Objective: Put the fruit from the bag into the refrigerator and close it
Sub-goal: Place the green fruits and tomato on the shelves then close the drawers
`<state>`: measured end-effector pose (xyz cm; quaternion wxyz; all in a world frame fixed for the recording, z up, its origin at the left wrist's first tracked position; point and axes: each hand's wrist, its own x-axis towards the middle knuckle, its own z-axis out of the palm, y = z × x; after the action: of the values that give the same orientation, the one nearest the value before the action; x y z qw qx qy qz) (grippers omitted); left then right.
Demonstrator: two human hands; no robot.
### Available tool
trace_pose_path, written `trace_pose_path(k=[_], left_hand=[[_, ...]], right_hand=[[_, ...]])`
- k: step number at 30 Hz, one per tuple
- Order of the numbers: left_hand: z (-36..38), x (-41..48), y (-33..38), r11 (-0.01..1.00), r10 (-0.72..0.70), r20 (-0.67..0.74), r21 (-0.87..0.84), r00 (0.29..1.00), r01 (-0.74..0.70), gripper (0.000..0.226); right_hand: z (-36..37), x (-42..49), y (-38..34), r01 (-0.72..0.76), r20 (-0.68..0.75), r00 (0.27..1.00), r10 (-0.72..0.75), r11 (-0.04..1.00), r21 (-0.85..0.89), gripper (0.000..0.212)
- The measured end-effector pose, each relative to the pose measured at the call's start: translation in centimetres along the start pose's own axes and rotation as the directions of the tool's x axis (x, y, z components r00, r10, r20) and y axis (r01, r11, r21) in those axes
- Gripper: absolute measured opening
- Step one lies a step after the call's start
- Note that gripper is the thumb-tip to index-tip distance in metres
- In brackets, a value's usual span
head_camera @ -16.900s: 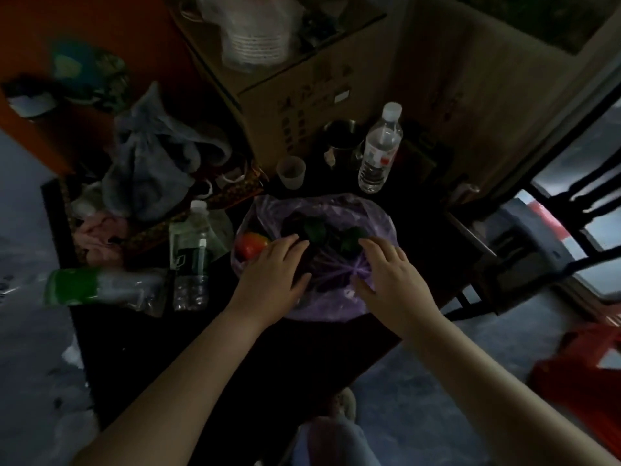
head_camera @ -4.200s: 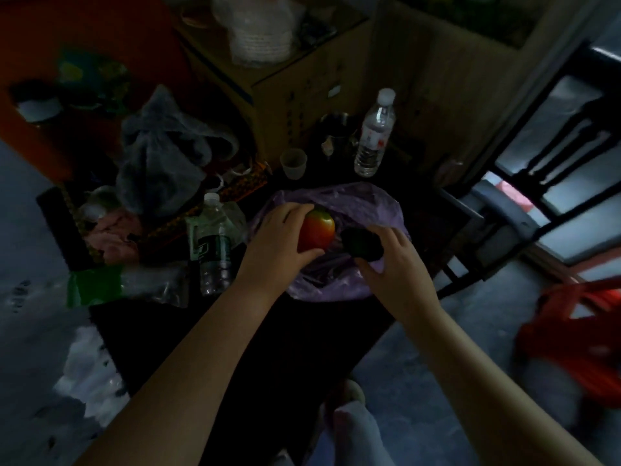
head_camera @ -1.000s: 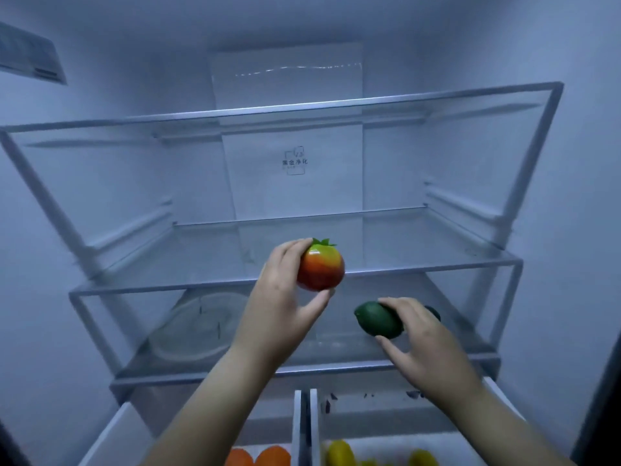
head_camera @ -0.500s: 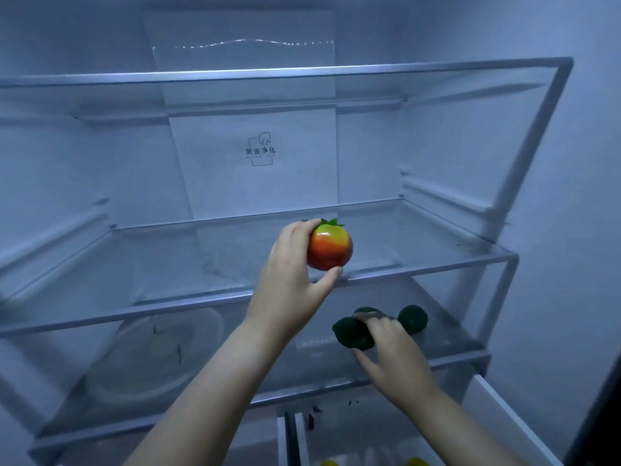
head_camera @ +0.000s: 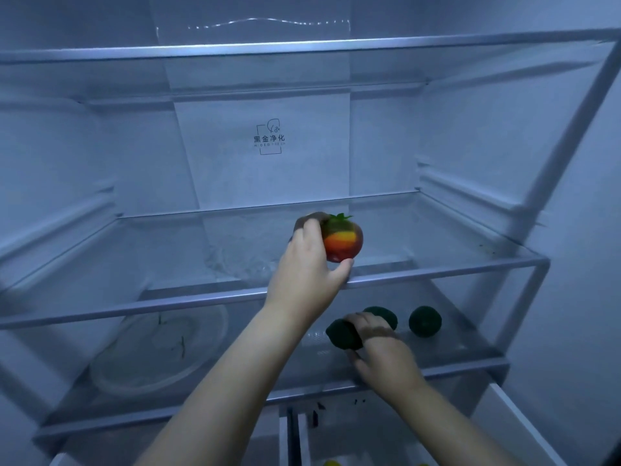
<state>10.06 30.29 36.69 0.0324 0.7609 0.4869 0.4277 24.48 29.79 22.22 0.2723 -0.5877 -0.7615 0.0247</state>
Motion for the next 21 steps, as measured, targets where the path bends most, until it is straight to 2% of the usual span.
trace_pose_path(k=[8, 21], left_hand=[[0.40, -0.09, -0.05, 0.999, -0.037, -0.023, 0.000, 0.999, 0.037, 0.065], [0.35, -0.70, -0.12, 0.998, 0.042, -0.121, -0.034, 0.992, -0.046, 0.057]], right_hand=[[0.92, -0.08, 0.51, 0.040, 0.010, 0.999, -0.040, 0.999, 0.010, 0.050], [0.60, -0.38, 0.26, 0.010, 0.050, 0.999, -0.010, 1.000, -0.001, 0.054]])
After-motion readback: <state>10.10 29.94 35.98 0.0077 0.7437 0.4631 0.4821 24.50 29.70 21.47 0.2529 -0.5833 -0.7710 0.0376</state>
